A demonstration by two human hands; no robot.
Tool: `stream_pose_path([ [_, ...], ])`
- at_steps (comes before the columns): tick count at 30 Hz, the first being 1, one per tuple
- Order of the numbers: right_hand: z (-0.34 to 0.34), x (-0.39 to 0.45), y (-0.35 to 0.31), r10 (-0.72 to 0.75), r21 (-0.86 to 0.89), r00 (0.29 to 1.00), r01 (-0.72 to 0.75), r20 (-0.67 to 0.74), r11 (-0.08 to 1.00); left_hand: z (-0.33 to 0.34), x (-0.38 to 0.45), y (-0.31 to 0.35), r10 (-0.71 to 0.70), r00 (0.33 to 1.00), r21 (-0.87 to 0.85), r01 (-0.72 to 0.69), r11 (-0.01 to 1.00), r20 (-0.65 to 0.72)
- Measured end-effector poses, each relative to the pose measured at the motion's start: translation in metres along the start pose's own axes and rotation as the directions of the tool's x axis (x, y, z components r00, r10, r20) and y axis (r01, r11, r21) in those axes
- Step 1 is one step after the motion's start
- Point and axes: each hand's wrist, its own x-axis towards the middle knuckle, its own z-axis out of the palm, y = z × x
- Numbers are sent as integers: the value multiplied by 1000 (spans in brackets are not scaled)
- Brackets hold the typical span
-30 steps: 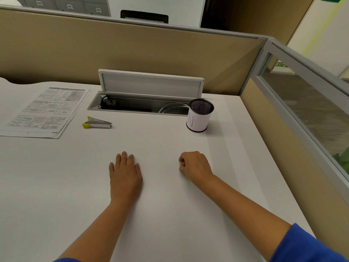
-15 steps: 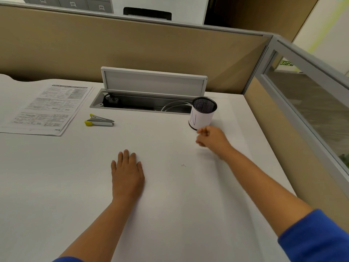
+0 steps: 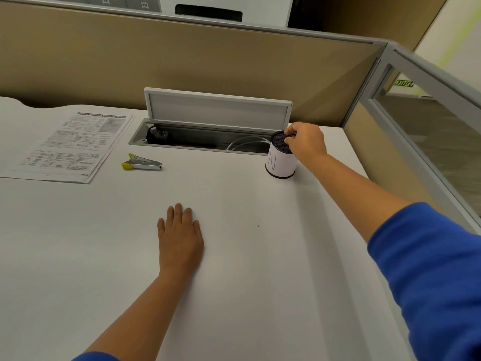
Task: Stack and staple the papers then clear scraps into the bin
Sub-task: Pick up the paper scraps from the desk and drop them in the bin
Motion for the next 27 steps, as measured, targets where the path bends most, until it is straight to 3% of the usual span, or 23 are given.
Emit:
stream_pose_path([
  [3, 4, -35, -12, -175, 13, 984, 175, 18, 984, 1, -1, 0, 4, 1000, 14, -4, 1000, 6],
  [6, 12, -78, -17, -291, 43, 907, 292, 306, 955, 1, -3, 0, 5, 1000, 16, -5, 1000, 12],
  [8, 18, -102, -15, -284, 2, 811, 330, 512, 944, 0, -3, 1, 10, 1000, 21, -11, 1000, 11],
  [10, 22, -116, -11, -235, -32, 760, 319, 605, 947, -1, -3, 2, 11, 1000, 16, -11, 1000, 12],
  [16, 30, -129, -11, -158, -59, 753, 252, 638, 966, -1, -6, 1, 12, 1000, 2, -12, 1000, 25],
  [27, 40, -136, -21, -189, -211, 741, 410, 645, 887, -3, -7, 2, 14, 999, 1, -14, 1000, 39],
])
